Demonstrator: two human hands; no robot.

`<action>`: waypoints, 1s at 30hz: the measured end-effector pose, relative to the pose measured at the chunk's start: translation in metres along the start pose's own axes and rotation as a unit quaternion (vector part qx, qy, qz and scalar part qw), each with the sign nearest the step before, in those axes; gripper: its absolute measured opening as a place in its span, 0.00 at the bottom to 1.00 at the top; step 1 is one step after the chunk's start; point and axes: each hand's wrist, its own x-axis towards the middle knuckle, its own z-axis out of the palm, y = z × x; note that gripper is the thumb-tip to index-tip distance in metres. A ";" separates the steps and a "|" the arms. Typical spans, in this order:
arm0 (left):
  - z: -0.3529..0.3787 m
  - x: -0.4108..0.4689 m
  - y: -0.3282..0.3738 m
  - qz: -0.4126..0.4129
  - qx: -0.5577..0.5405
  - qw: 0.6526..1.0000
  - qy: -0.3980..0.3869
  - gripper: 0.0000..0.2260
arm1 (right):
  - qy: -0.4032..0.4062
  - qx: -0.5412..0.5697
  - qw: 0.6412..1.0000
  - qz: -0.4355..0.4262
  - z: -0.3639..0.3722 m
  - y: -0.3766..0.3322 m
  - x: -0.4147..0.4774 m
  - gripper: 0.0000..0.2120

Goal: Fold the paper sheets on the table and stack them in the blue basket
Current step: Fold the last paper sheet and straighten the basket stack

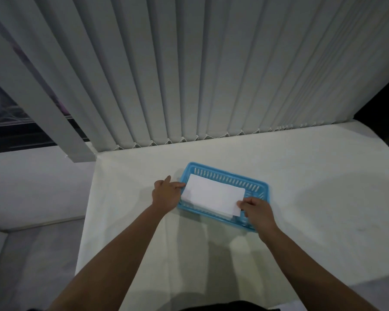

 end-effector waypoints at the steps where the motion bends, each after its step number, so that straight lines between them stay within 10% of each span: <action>1: 0.002 0.002 0.000 0.002 0.014 1.000 0.003 0.22 | -0.001 0.000 1.000 0.001 0.000 -0.001 0.001 0.11; 23: 0.008 0.009 -0.001 0.069 0.171 0.983 -0.025 0.21 | 0.002 -0.065 0.997 -0.029 0.008 -0.005 0.004 0.08; 30: 0.012 0.006 0.005 0.078 0.153 0.985 -0.001 0.18 | 0.076 -0.360 0.898 -0.241 0.016 0.013 0.005 0.23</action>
